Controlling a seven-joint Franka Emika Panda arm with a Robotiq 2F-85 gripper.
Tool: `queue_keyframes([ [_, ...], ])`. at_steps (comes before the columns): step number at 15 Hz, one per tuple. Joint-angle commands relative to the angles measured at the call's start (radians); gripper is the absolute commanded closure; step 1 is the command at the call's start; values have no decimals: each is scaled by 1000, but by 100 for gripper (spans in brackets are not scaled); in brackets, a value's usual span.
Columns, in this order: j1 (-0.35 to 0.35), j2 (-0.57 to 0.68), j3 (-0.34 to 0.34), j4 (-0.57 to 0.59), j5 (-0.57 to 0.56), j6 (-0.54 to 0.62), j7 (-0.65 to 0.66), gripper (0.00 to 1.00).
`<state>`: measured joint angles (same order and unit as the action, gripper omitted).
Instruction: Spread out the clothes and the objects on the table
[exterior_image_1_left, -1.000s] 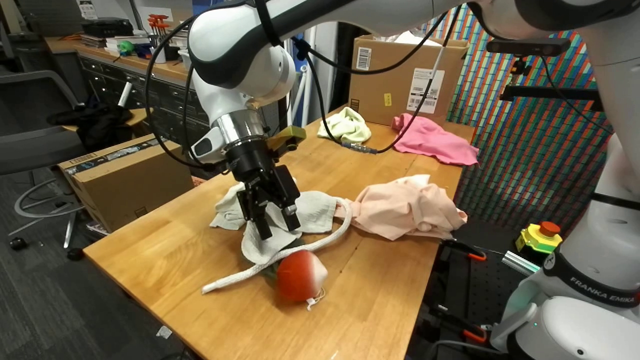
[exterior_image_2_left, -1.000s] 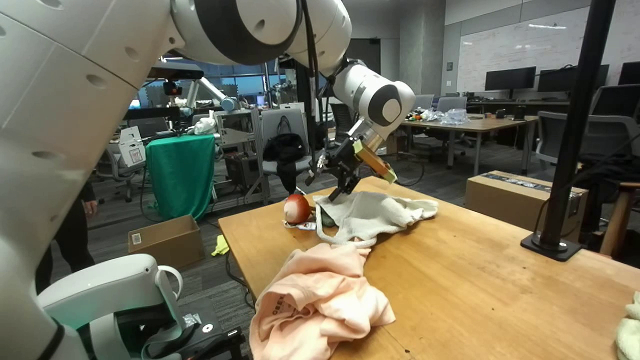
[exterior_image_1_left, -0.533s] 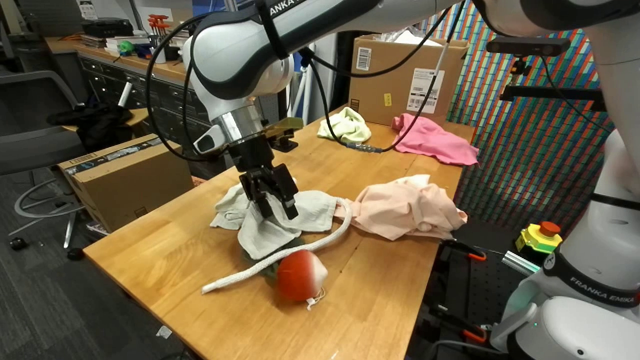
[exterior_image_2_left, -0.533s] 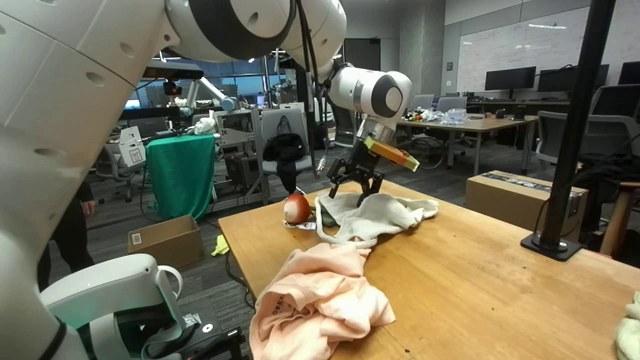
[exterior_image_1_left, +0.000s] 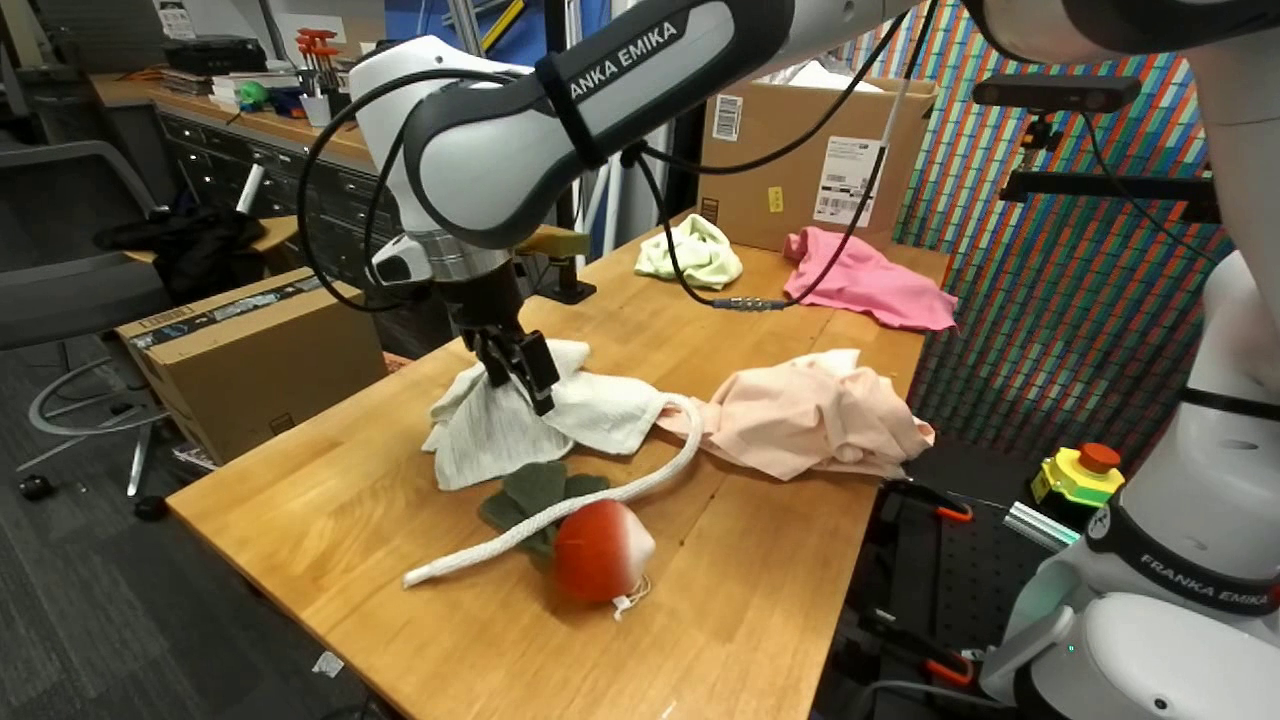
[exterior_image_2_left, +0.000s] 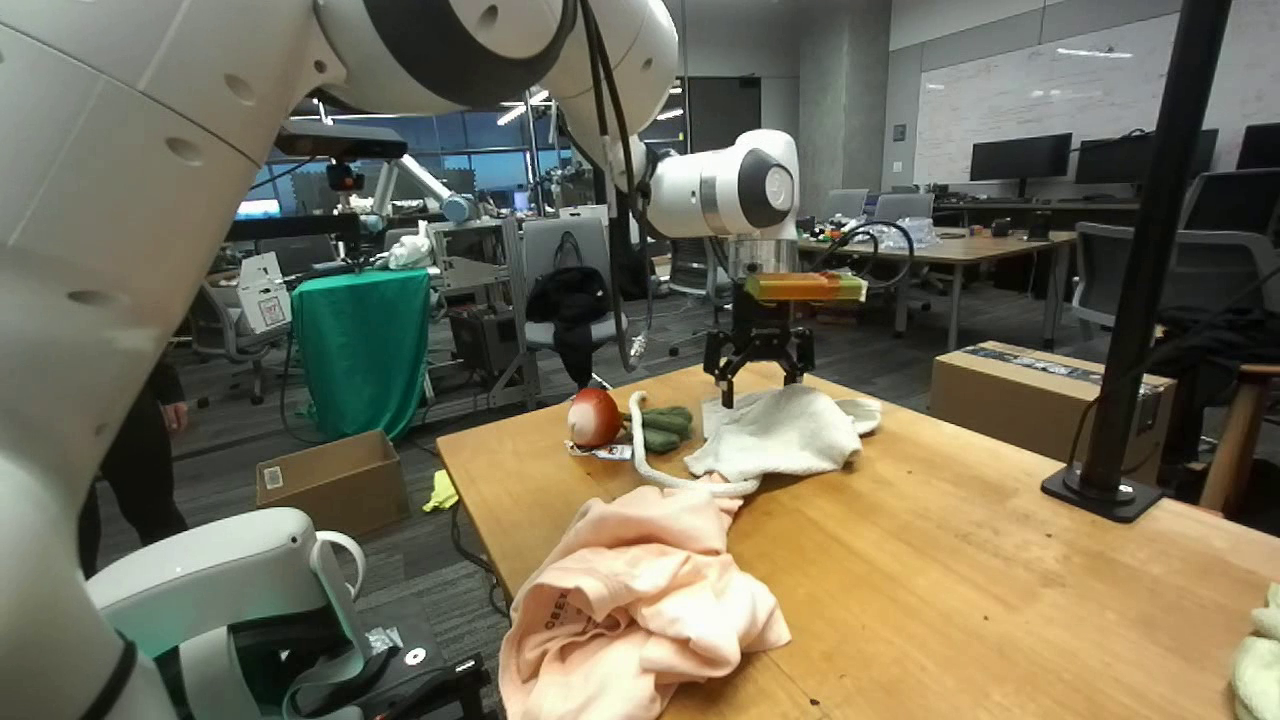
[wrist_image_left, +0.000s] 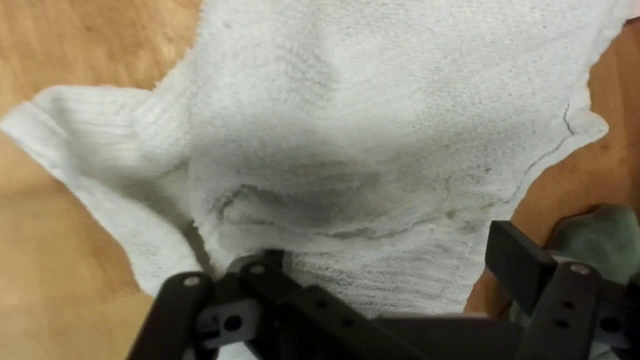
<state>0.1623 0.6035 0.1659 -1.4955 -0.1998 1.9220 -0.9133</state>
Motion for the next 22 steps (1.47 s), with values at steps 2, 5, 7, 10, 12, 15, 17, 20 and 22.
queue_keyframes([
  [2,42,-63,-56,-108,-176,180,157,0],
  [5,66,-67,-95,-141,-325,252,275,0],
  [7,75,-65,-118,-153,-407,274,358,0],
  [10,66,-58,-124,-158,-482,266,454,0],
  [12,54,-54,-121,-160,-499,259,492,0],
  [15,33,-50,-116,-162,-485,253,509,0],
  [17,19,-46,-111,-160,-473,256,505,0],
  [20,-3,-45,-113,-167,-479,292,504,0],
  [22,-9,-38,-129,-165,-505,346,537,0],
])
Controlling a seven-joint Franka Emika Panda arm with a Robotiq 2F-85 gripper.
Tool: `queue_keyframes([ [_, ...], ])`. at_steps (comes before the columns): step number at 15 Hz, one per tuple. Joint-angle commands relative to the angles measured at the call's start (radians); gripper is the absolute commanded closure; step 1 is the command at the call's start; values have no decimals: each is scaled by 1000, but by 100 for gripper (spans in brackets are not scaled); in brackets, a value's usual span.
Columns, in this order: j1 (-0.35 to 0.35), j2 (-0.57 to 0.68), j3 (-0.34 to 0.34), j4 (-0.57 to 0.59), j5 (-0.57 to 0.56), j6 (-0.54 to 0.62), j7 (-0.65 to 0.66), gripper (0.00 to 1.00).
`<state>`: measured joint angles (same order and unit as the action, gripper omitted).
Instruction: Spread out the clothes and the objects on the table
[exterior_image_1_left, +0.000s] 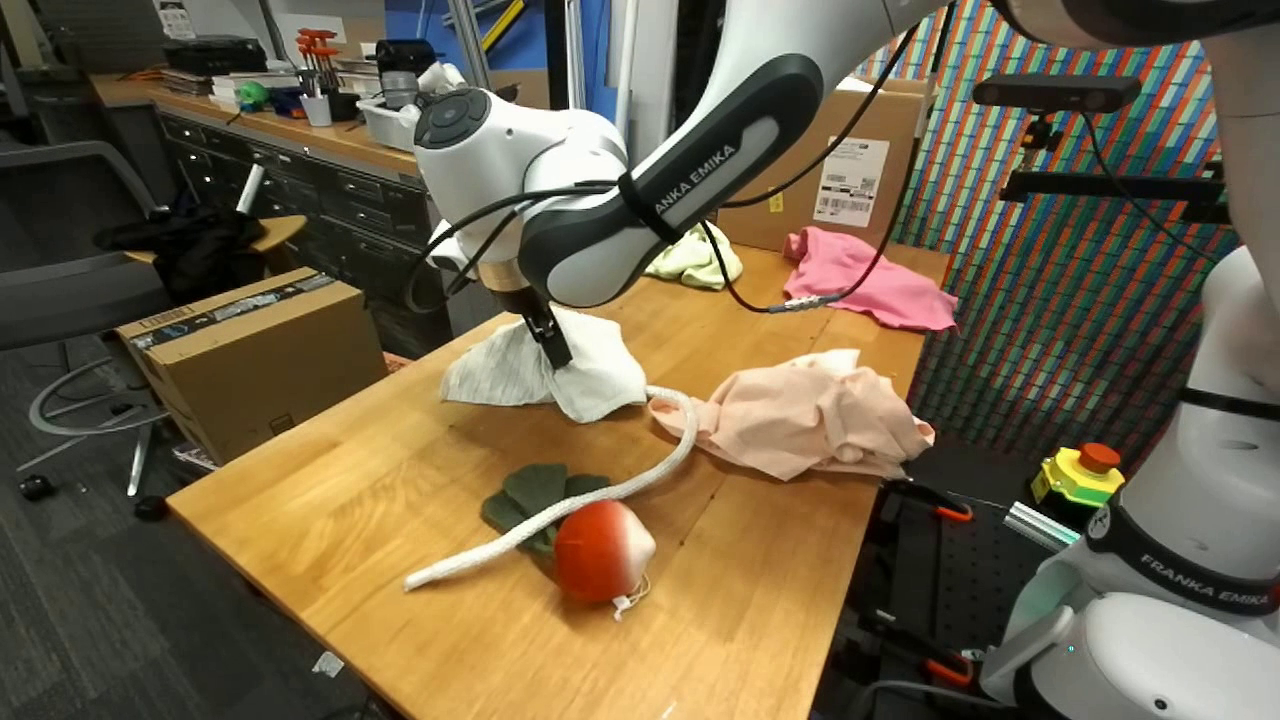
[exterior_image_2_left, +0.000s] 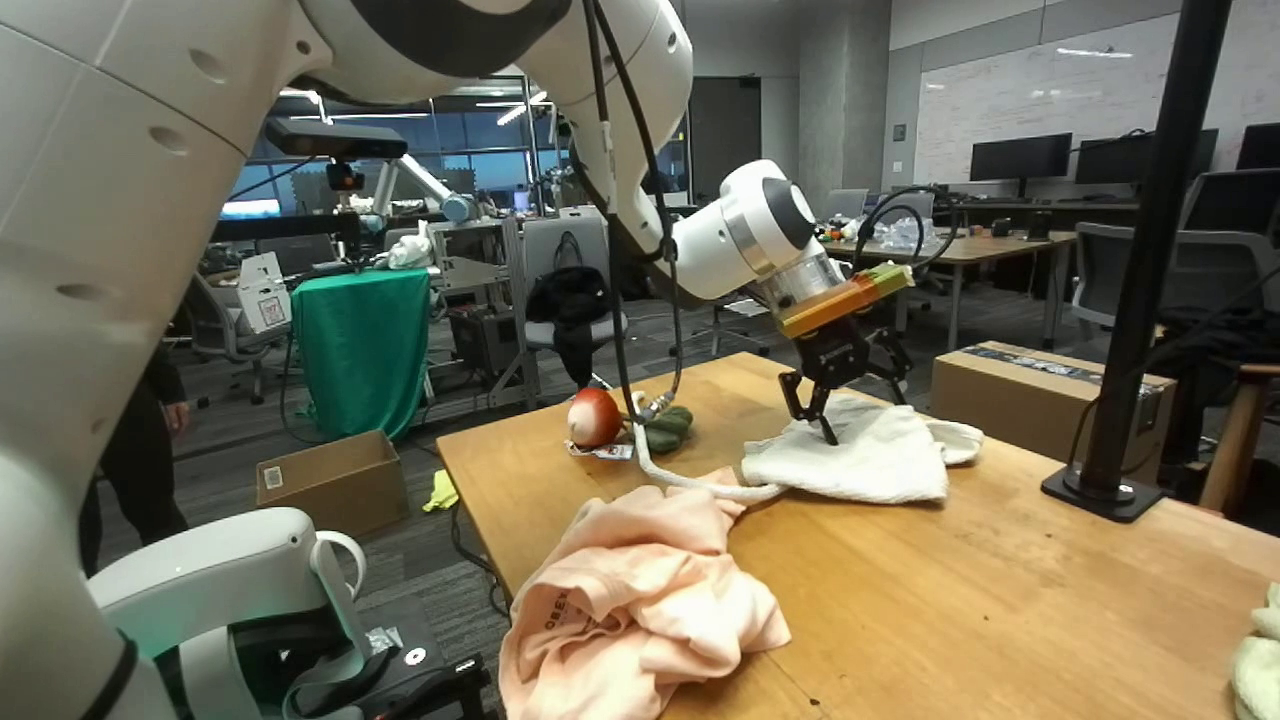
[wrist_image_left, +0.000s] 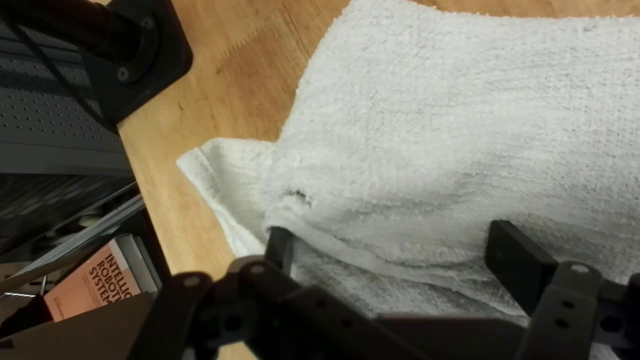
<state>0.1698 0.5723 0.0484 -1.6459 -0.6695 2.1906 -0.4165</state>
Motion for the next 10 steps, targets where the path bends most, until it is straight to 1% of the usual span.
queue_keyframes([
  [1,-19,-1,-18,-9,-41,104,58,0],
  [5,-17,26,-63,18,-100,214,170,0],
  [10,-16,57,-106,51,-175,260,282,0],
])
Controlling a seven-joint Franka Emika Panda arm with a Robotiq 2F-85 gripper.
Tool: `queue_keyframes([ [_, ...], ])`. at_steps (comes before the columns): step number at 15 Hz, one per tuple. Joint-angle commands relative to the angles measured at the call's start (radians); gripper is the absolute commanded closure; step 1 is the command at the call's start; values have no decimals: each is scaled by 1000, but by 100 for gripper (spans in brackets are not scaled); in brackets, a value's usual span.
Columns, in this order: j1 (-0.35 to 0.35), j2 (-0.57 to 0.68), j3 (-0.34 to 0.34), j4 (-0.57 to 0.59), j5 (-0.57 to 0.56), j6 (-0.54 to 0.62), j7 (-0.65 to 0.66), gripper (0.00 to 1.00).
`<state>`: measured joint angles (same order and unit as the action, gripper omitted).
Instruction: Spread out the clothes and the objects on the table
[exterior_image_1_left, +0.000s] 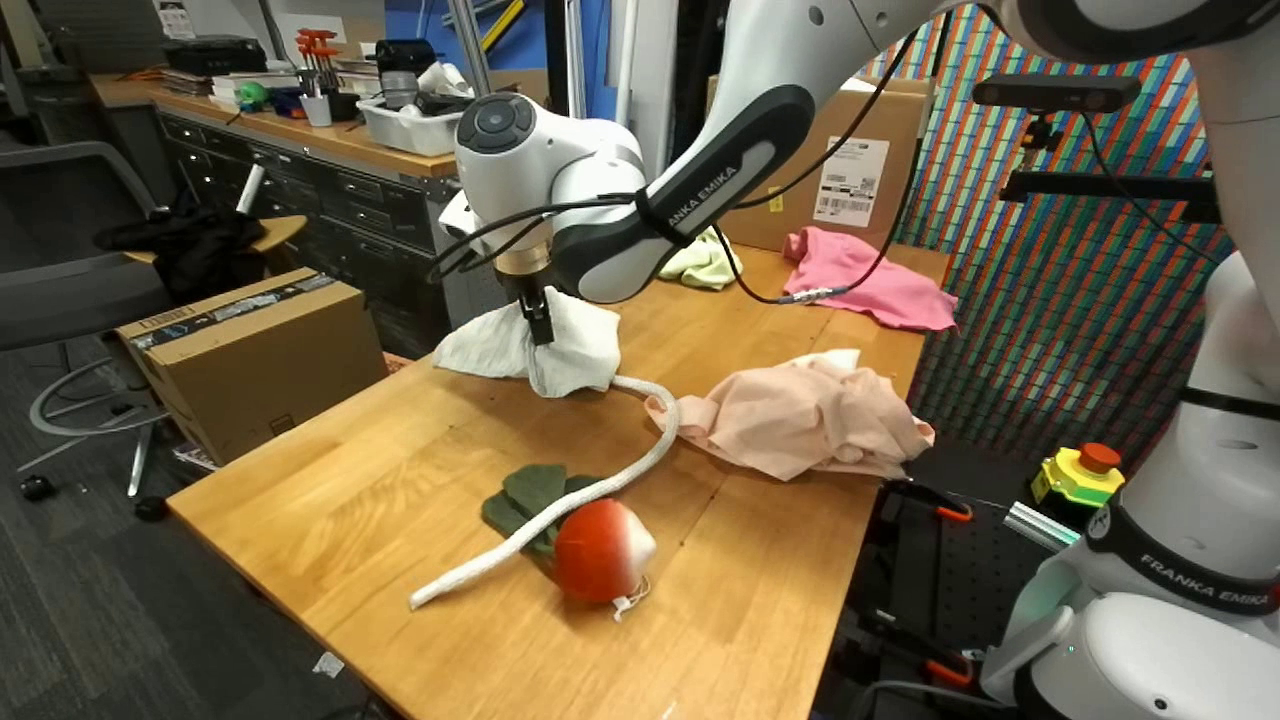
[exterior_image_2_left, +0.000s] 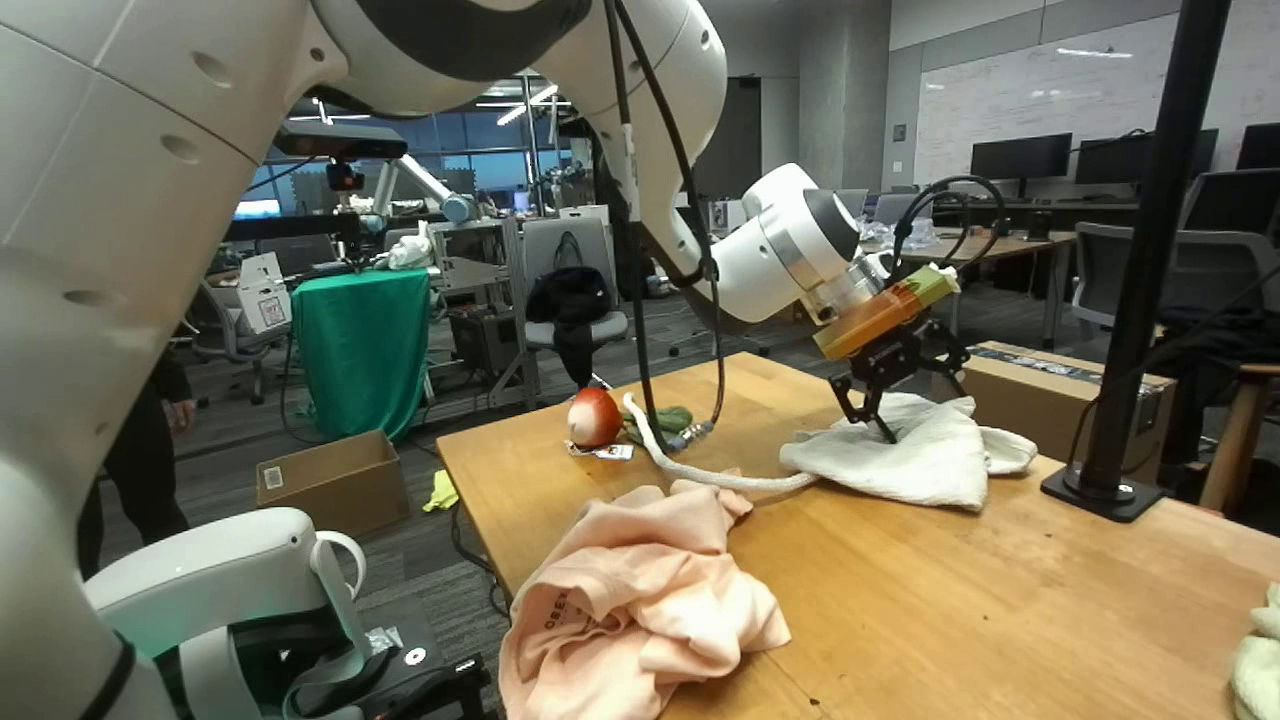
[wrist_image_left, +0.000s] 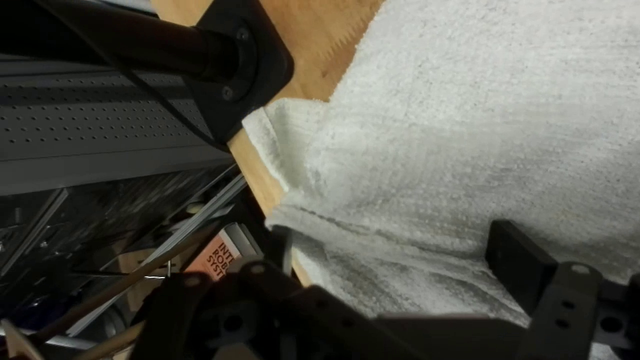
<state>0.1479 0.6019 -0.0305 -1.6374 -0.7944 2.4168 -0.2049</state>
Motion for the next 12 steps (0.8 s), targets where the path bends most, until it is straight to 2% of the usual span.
queue_keyframes([
  [1,6,33,-34,50,-62,39,95,0],
  [8,7,71,-59,137,-97,36,241,0],
  [12,1,54,-38,130,-58,10,244,0],
])
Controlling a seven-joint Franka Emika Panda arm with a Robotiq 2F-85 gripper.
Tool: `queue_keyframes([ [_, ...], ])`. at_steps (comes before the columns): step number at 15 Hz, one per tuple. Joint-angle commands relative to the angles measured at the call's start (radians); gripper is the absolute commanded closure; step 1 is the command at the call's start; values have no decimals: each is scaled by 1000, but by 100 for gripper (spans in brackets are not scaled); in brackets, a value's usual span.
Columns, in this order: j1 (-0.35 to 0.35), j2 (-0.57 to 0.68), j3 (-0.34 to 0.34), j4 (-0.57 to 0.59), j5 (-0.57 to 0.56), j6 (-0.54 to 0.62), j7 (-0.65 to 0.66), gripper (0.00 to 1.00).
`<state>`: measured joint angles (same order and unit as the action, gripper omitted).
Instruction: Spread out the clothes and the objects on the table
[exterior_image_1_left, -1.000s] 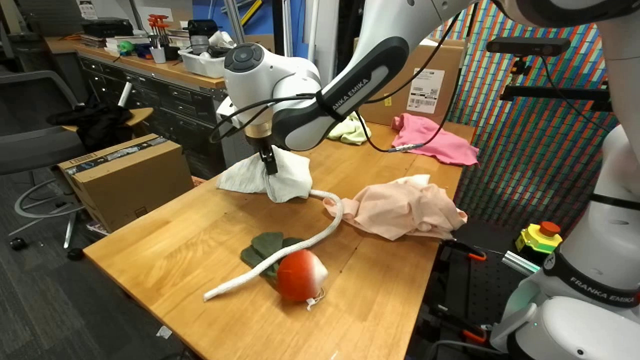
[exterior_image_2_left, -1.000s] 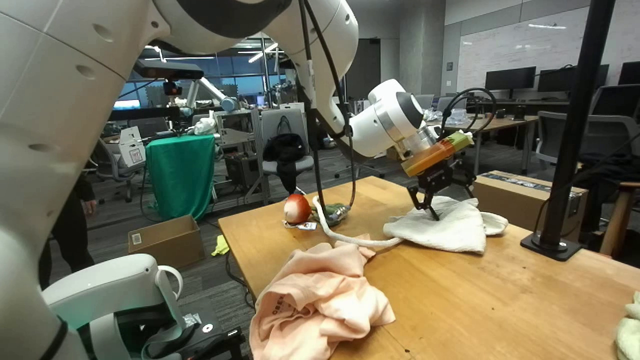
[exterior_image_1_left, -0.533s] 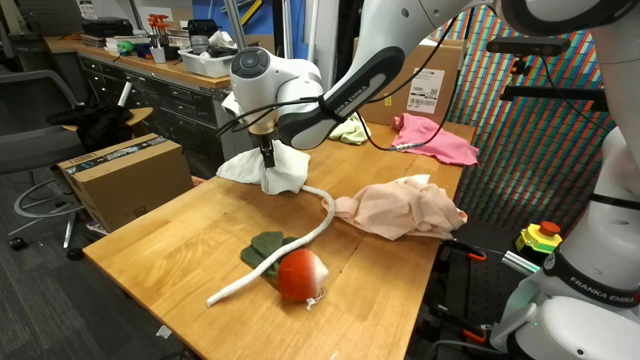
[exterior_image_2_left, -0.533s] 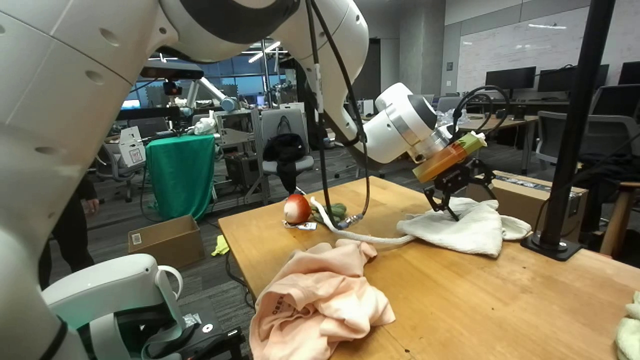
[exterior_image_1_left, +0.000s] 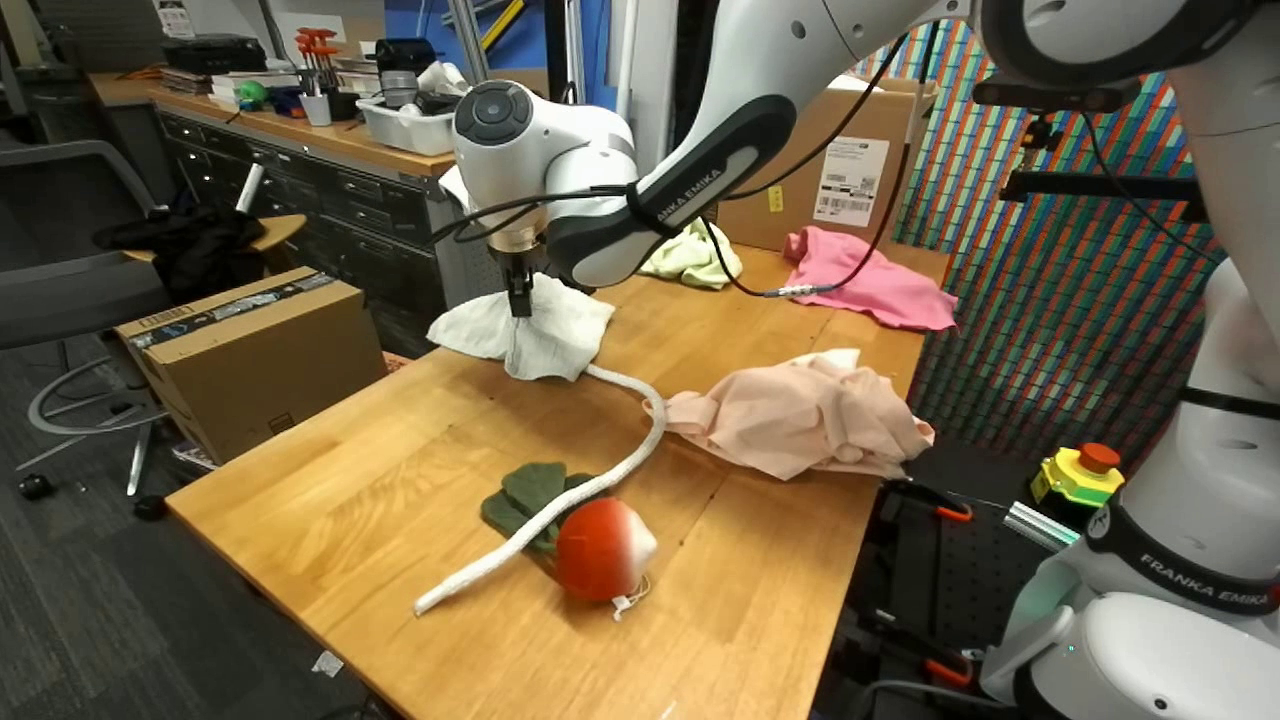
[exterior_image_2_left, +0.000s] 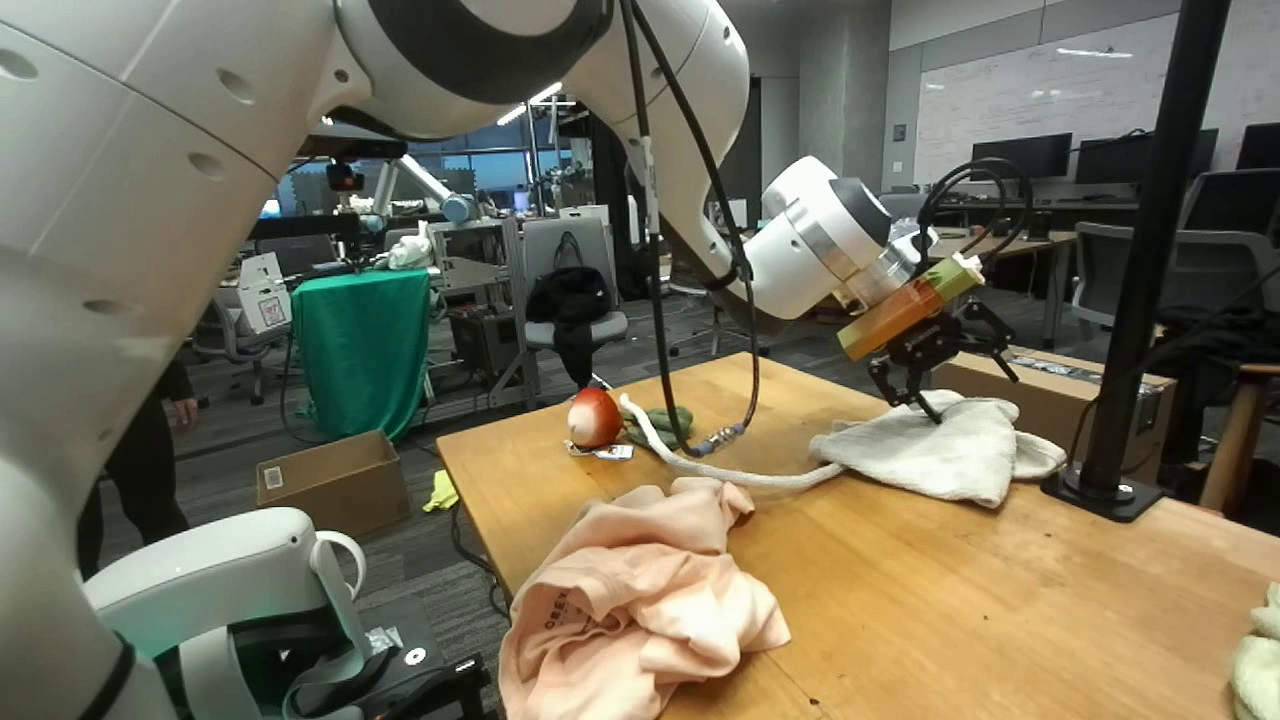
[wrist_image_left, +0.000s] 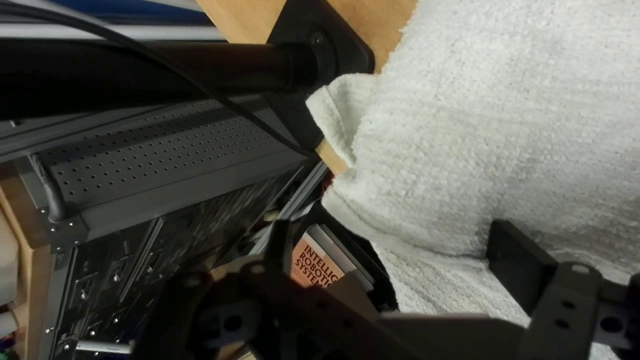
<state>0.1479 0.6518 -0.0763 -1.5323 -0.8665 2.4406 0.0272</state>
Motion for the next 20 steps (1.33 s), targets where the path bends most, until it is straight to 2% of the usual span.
queue_keyframes([
  [1,1,-8,15,11,22,-24,4,0],
  [6,-11,-96,89,-75,179,-108,-91,0],
  [10,40,-154,98,-78,273,-300,-26,0],
  [13,77,-152,92,-47,312,-436,66,0],
  [15,88,-144,90,-41,347,-477,145,0],
  [20,101,-107,62,-50,382,-435,416,0],
])
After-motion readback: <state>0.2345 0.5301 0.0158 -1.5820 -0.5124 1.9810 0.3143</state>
